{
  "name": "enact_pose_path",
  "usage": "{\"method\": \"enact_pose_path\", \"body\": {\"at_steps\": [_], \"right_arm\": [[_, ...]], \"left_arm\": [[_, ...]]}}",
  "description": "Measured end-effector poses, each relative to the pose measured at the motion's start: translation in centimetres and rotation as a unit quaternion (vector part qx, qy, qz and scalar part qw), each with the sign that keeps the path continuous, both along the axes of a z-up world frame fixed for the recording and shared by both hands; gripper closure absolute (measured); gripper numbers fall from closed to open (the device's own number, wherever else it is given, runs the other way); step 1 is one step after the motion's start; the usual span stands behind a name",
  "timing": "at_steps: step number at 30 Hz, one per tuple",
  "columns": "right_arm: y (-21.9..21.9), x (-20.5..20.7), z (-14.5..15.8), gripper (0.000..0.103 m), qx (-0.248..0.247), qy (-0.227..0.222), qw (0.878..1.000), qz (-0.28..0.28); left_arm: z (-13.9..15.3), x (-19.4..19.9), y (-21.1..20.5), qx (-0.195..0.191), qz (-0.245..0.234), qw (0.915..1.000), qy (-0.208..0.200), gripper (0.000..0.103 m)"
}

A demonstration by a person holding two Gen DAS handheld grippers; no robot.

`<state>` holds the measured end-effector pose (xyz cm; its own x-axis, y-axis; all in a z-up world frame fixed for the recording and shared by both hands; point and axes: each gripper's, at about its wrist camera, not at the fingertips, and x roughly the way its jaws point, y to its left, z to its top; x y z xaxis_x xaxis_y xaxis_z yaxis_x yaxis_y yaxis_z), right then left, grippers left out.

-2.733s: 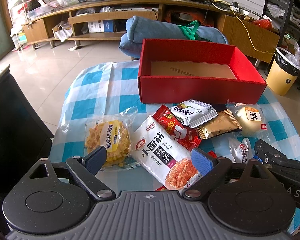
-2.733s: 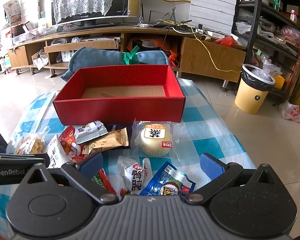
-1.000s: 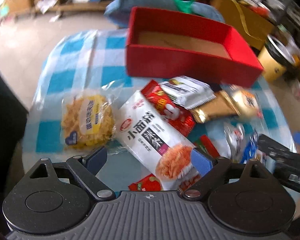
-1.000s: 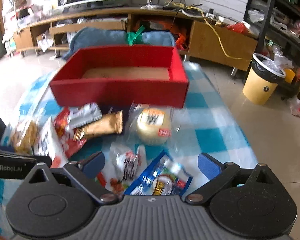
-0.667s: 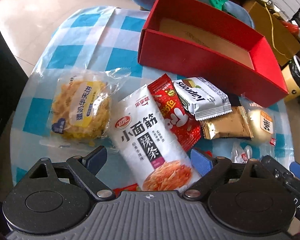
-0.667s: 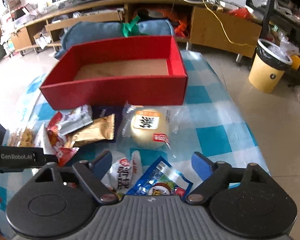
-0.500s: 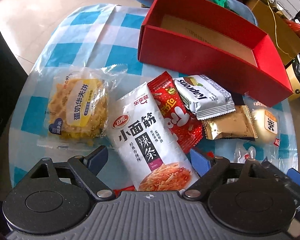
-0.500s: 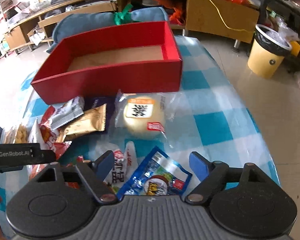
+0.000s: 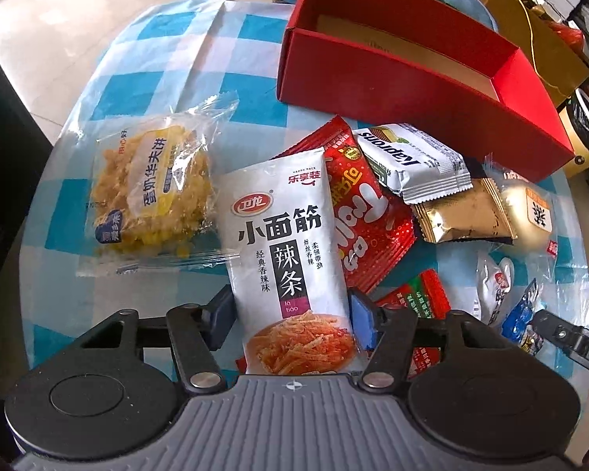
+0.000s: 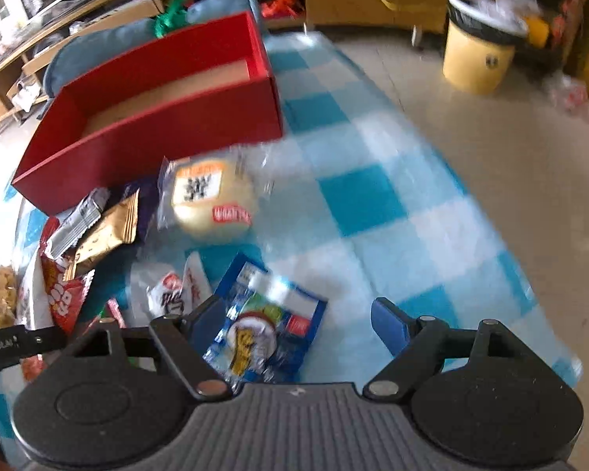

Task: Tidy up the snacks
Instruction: 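Grasp the white spicy-strip bag with the left tool while the right grasps the blue packet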

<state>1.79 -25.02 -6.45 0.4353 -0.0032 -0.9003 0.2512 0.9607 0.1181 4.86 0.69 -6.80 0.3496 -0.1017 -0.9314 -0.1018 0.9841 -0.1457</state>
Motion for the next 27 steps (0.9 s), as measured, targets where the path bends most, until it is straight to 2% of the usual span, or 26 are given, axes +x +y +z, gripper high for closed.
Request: {"method": "enact_pose_path", "body": {"at_steps": [3, 6, 9, 11, 13, 18, 19, 21, 22, 27], "right_arm": [[1.1, 0.4, -0.9, 0.023, -0.011, 0.013, 1.000, 0.003], [1.7, 1.0, -1.6, 0.023, -0.017, 0.014, 1.000, -0.008], [1.8, 1.0, -2.1, 0.013, -0.016, 0.014, 1.000, -0.012], [1.8, 1.2, -2.5, 0.000, -0.015, 0.018, 1.000, -0.009], [2.0, 1.3, -2.8, 0.000, -0.023, 0.014, 1.000, -0.007], [2.0, 1.1, -2.8, 0.000, -0.027, 0.008, 1.000, 0.011], [1.9, 0.8, -2.6, 0.002, -0.026, 0.006, 1.000, 0.015], [2.0, 0.2, -2.2, 0.017, -0.042, 0.000, 0.999, 0.026], [2.1, -0.3, -1.8, 0.033, -0.046, -0.009, 0.998, 0.035], [1.8, -1.1, -1.6, 0.034, -0.048, -0.009, 0.998, 0.042]], "left_arm": [[-0.1, -0.2, -0.3, 0.010, -0.007, 0.9999, -0.005, 0.034], [-0.3, -0.2, -0.2, 0.016, -0.007, 0.9998, -0.006, 0.028], [-0.5, -0.3, -0.1, 0.022, -0.008, 0.9997, -0.008, 0.026], [-0.5, -0.3, -0.1, 0.026, -0.011, 0.9996, -0.009, 0.023], [-0.7, -0.3, 0.0, 0.028, -0.010, 0.9995, -0.006, 0.018], [-0.7, -0.1, 0.2, 0.029, -0.013, 0.9995, -0.009, 0.014], [-0.8, 0.0, 0.1, 0.028, -0.016, 0.9994, -0.008, 0.012], [-0.8, 0.0, 0.0, 0.028, -0.020, 0.9994, -0.008, 0.012], [-0.8, 0.1, 0.0, 0.029, -0.022, 0.9993, -0.007, 0.013], [-0.6, -0.2, -0.1, 0.036, -0.022, 0.9991, -0.005, 0.025]]}}
